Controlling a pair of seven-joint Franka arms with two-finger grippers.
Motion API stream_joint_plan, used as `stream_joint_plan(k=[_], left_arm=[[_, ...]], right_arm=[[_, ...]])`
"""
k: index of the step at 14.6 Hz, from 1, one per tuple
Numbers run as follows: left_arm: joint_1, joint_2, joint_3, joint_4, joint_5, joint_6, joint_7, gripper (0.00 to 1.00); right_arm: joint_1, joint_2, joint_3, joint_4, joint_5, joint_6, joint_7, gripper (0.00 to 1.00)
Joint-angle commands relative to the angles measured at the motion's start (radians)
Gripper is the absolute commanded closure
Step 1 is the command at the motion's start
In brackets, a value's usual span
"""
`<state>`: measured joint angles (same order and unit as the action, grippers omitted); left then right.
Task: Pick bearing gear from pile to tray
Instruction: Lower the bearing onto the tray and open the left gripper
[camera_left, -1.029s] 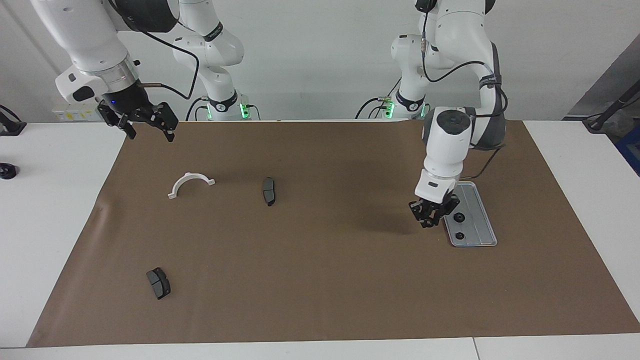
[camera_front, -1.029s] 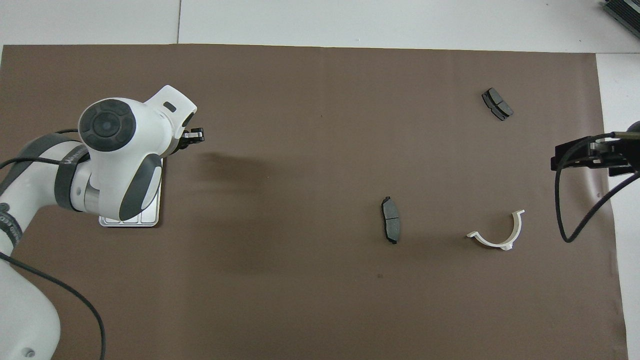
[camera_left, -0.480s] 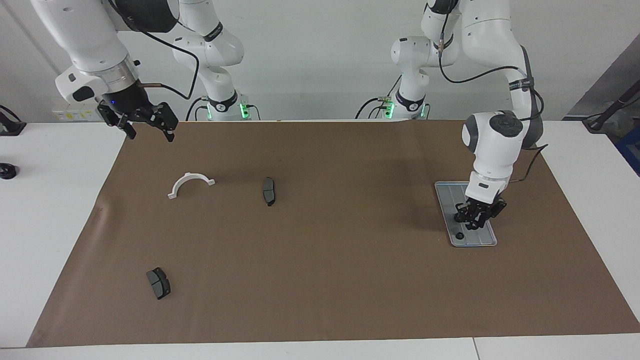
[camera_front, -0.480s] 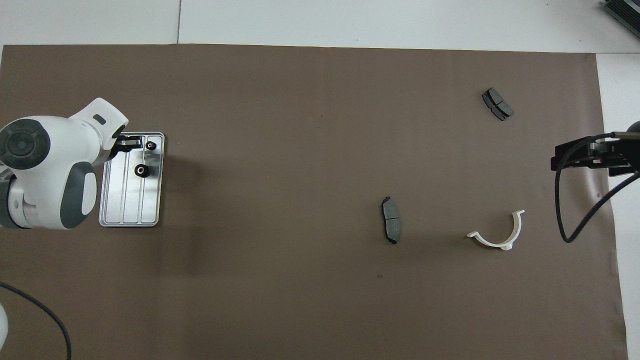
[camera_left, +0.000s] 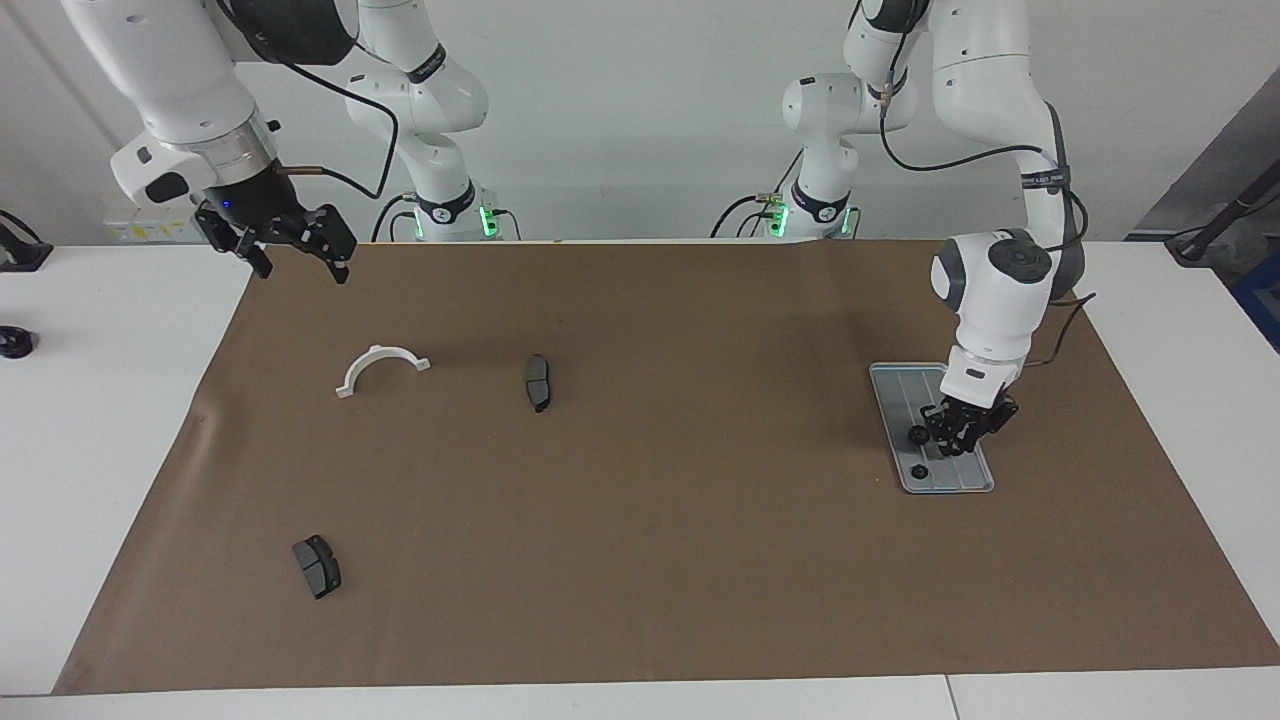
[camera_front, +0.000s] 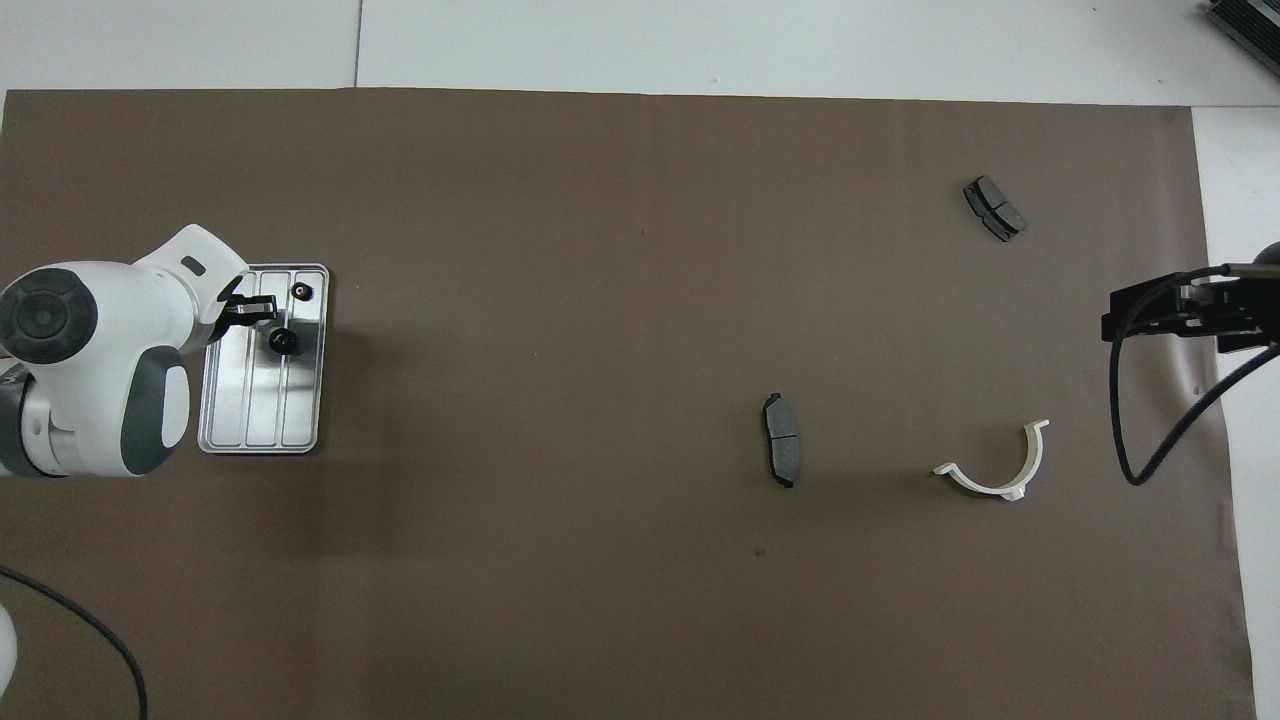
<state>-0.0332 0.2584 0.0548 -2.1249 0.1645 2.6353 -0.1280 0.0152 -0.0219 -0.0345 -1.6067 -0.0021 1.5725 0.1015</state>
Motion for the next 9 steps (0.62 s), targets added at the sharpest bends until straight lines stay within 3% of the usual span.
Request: stream_joint_plan(k=[1,5,9], left_arm=[[0.016,-0.008,-0.013,-0.015,-0.013,0.022,0.043,0.0],[0.015,-0.028,-0.013,0.008,-0.014,-0.034,0.065,0.0],[0.004,-0.054,-0.018,0.114,-0.014,-0.216,0.064,0.0]], right_arm=[[-0.003,-0.021,-0.001,-0.021,0.022,-0.005,0.001,0.0],[-0.003,-0.021,-0.001,-0.021,0.022,-0.005,0.001,0.0],[-0.003,-0.021,-0.001,-0.021,0.022,-0.005,0.001,0.0]])
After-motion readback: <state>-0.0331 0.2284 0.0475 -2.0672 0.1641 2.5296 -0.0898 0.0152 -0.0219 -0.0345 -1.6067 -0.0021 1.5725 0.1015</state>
